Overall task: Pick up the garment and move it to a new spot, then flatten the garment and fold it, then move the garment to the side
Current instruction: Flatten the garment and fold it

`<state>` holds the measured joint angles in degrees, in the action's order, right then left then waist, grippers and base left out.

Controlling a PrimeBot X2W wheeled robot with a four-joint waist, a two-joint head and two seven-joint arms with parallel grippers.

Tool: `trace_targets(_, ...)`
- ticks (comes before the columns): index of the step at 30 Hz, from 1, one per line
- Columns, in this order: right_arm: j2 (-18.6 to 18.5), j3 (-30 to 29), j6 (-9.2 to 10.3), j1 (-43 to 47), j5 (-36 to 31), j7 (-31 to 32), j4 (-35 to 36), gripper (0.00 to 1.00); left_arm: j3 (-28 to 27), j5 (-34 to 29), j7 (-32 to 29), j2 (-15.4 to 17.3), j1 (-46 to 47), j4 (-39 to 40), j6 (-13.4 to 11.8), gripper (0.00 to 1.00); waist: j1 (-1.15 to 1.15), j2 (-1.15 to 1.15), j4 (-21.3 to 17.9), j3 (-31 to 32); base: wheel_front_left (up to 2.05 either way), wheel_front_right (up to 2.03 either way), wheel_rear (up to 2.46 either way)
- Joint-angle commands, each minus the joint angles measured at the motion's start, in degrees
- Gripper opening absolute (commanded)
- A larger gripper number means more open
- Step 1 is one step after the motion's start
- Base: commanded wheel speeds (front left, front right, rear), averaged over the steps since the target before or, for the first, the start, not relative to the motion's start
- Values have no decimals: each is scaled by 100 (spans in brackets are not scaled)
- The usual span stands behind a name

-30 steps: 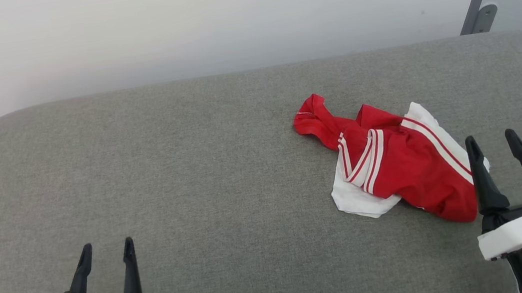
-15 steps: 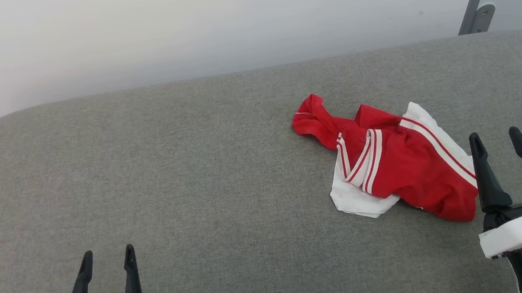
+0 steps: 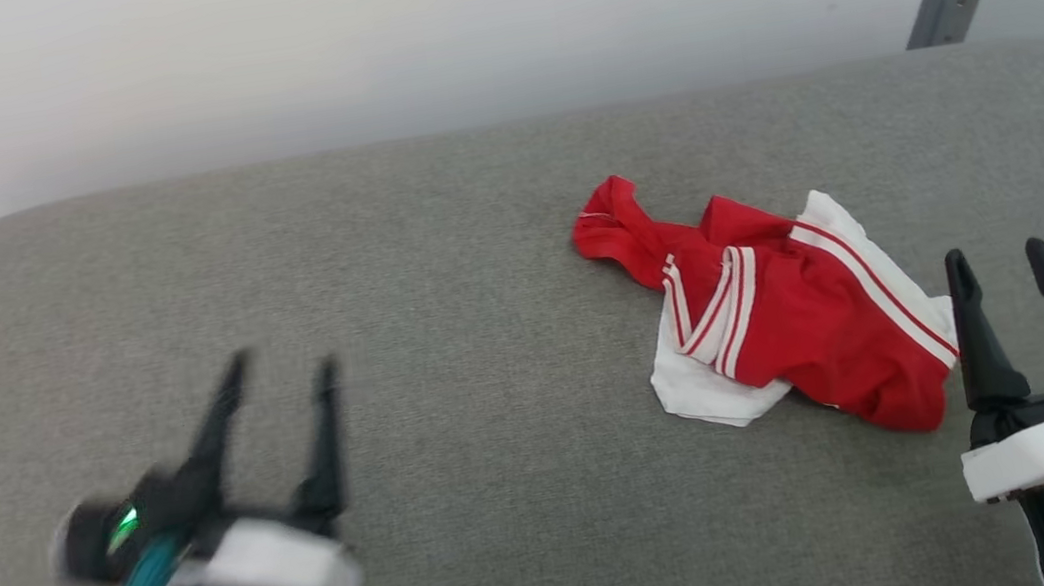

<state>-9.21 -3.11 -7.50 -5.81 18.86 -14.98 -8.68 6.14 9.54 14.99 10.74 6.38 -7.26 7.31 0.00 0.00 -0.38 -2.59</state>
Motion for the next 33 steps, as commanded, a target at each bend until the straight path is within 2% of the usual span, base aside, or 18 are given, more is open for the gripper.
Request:
trace_targets(1, 7, -24, 2, -65, 32, -29, 25, 100, 432, 159, -210, 158, 367, -258, 22, 100, 0, 0, -65, -38, 0, 0, 0)
trace_targets(5, 13, -14, 2, -193, 37, -29, 47, 100, 1751, 969, -1210, 590, 1397, -771, 10, 100, 0, 0, -252, -183, 0, 0, 0)
trace_targets(9, 69, 4, 2, -347, 34, -29, 112, 100, 2764, 2215, -2469, 868, 2299, -1223, 8, 100, 0, 0, -515, -441, 0, 0, 0)
trace_targets(14, 175, 6, 2, -505, 76, -29, 147, 100, 3656, 3464, -4026, 1142, 3173, -1782, 8, 100, 0, 0, -905, -761, 0, 0, 0)
trace_targets(17, 260, -27, 2, -542, 101, -30, 135, 100, 3901, 4145, -4650, 1041, 3480, -2030, 10, 100, 0, 0, -1135, -914, 0, 0, 0)
trace_targets(21, 357, -51, 1, -579, 132, -29, 110, 100, 4094, 4626, -5081, 990, 3823, -2362, 9, 100, 0, 0, -1424, -1063, 0, 0, 0)
trace_targets(25, 453, -83, 2, -622, 150, -29, 127, 100, 4311, 4795, -5328, 926, 4110, -2621, 9, 100, 0, 0, -1650, -1175, 0, 0, 0)
trace_targets(33, 541, -25, 2, -686, 172, -29, 142, 100, 4592, 4986, -5288, 802, 4277, -3026, 9, 100, 0, 0, -1907, -1362, 0, 0, 0)
